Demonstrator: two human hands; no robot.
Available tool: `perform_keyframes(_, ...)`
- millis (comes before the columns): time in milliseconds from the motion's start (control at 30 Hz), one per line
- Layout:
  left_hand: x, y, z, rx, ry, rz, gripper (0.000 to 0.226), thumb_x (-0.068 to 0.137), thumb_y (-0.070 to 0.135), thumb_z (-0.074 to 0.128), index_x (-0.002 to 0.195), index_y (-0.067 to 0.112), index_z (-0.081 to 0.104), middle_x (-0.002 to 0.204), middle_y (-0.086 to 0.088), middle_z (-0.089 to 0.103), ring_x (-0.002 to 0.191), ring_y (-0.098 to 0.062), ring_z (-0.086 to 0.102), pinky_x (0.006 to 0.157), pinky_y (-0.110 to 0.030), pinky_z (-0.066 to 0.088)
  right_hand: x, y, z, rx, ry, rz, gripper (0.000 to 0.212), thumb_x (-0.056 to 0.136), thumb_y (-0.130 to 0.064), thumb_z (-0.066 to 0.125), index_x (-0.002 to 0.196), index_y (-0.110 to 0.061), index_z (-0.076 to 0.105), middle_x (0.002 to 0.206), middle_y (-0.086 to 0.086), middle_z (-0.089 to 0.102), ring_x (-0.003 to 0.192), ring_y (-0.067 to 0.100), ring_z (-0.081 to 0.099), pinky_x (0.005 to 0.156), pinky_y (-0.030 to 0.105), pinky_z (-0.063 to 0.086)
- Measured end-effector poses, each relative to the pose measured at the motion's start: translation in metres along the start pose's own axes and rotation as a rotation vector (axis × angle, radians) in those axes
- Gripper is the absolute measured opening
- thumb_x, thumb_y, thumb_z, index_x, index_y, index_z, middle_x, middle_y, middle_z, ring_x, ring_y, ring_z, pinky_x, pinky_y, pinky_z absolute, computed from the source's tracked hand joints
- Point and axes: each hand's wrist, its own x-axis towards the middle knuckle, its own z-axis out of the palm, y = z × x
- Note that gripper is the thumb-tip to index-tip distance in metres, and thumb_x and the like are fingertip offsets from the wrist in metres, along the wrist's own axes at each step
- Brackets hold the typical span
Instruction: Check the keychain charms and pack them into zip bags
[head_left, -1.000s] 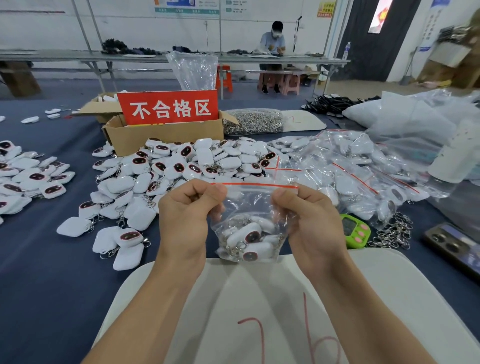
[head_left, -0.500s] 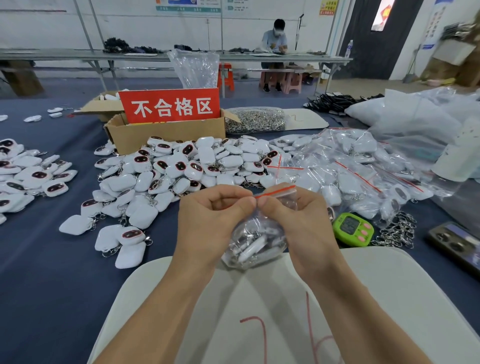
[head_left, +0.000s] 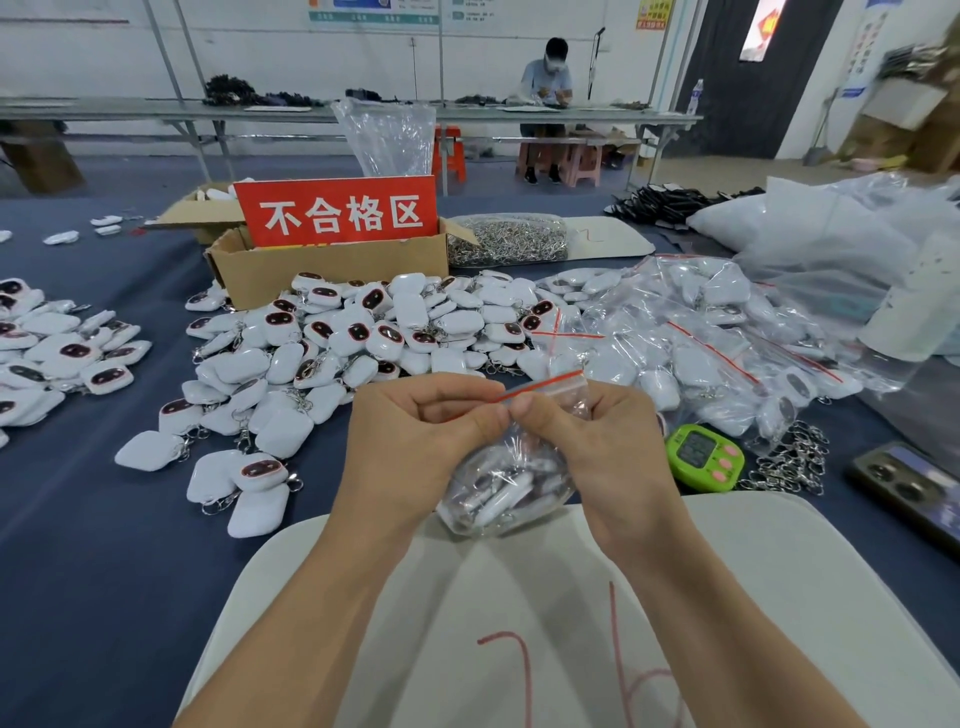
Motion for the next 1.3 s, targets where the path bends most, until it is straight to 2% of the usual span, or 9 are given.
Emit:
perform_keyframes(100, 0.001, -0.002, 0.002, -0.003, 0.012, -0.025, 0.026, 0.072, -0.003, 0.085, 0.073, 0.023, 0.083, 0.074, -0.010, 0.078, 0.064, -0.016, 0.075, 0.058, -0.022, 0.057, 0.001, 0.001, -0.001, 0.029, -0.004, 0.007, 0.026, 0.071, -0.023, 0.083, 0.082, -0.001, 0.078, 0.082, 0.030, 0.074, 0.071, 0.037, 0.070, 0.069, 0.061, 0.057)
perform_keyframes(400, 0.000, -0.003, 0.005, -0.083, 0.028, -0.074, 0.030, 0.072, -0.011, 0.081, 0.070, 0.019, 0.081, 0.069, -0.011, 0.076, 0.060, -0.017, 0.073, 0.056, -0.023, 0.056, 0.003, 0.005, -0.002, 0.067, -0.020, -0.002, 0.004, 0.085, 0.001, 0.076, 0.081, 0.002, 0.076, 0.085, 0.034, 0.072, 0.072, 0.032, 0.068, 0.071, 0.045, 0.054)
perform_keyframes(633, 0.000, -0.006, 0.007, -0.122, 0.063, -0.080, 0.035, 0.071, -0.013, 0.080, 0.069, 0.021, 0.081, 0.071, -0.011, 0.076, 0.061, -0.019, 0.073, 0.059, -0.026, 0.060, 0.002, 0.005, 0.004, 0.112, -0.028, -0.018, 0.008, 0.087, 0.006, 0.071, 0.091, 0.012, 0.073, 0.089, 0.039, 0.070, 0.079, 0.037, 0.067, 0.078, 0.054, 0.055)
perform_keyframes(733, 0.000, -0.006, 0.009, -0.123, 0.070, -0.096, 0.037, 0.074, -0.012, 0.079, 0.071, 0.024, 0.081, 0.070, -0.008, 0.076, 0.060, -0.017, 0.073, 0.056, -0.024, 0.057, 0.002, 0.003, 0.001, 0.101, -0.025, -0.004, 0.010, 0.089, 0.002, 0.071, 0.091, 0.012, 0.072, 0.090, 0.040, 0.069, 0.078, 0.039, 0.067, 0.076, 0.059, 0.055)
perform_keyframes(833, -0.001, -0.005, 0.009, -0.120, 0.085, -0.120, 0.037, 0.075, -0.011, 0.080, 0.074, 0.026, 0.082, 0.072, -0.008, 0.077, 0.060, -0.016, 0.073, 0.055, -0.025, 0.057, 0.002, 0.000, -0.003, 0.094, -0.037, 0.045, 0.012, 0.089, -0.003, 0.072, 0.090, 0.008, 0.074, 0.086, 0.028, 0.074, 0.073, 0.035, 0.069, 0.071, 0.046, 0.056)
perform_keyframes(1000, 0.000, -0.003, 0.003, -0.100, 0.106, -0.165, 0.030, 0.073, -0.004, 0.084, 0.079, 0.025, 0.083, 0.077, -0.012, 0.077, 0.063, -0.020, 0.072, 0.058, -0.029, 0.059, 0.004, -0.002, -0.004, 0.150, 0.045, 0.088, 0.017, 0.090, -0.004, 0.072, 0.073, -0.007, 0.075, 0.066, 0.014, 0.068, 0.057, 0.026, 0.062, 0.060, 0.037, 0.054)
perform_keyframes(1067, 0.001, -0.004, 0.002, -0.096, 0.113, -0.158, 0.034, 0.072, -0.008, 0.083, 0.079, 0.026, 0.083, 0.073, -0.011, 0.076, 0.061, -0.020, 0.071, 0.056, -0.029, 0.058, 0.004, -0.001, -0.001, 0.158, 0.081, 0.069, 0.018, 0.090, -0.002, 0.071, 0.073, -0.006, 0.073, 0.063, 0.013, 0.065, 0.060, 0.026, 0.058, 0.065, 0.039, 0.050)
perform_keyframes(1167, 0.003, -0.003, 0.001, -0.076, 0.141, -0.103, 0.039, 0.073, -0.010, 0.082, 0.080, 0.028, 0.082, 0.071, -0.011, 0.076, 0.059, -0.019, 0.070, 0.057, -0.031, 0.060, 0.002, -0.001, 0.001, 0.112, 0.048, 0.060, 0.018, 0.092, -0.008, 0.072, 0.074, -0.007, 0.073, 0.065, 0.012, 0.066, 0.063, 0.027, 0.059, 0.070, 0.041, 0.050)
perform_keyframes(1300, 0.005, -0.005, -0.002, -0.079, 0.160, -0.112, 0.038, 0.073, -0.005, 0.084, 0.081, 0.031, 0.082, 0.074, -0.008, 0.078, 0.061, -0.017, 0.072, 0.058, -0.030, 0.059, 0.002, -0.007, -0.004, 0.126, 0.018, 0.128, 0.032, 0.100, -0.020, 0.062, 0.073, -0.013, 0.078, 0.074, 0.012, 0.073, 0.065, 0.028, 0.068, 0.059, 0.043, 0.059)
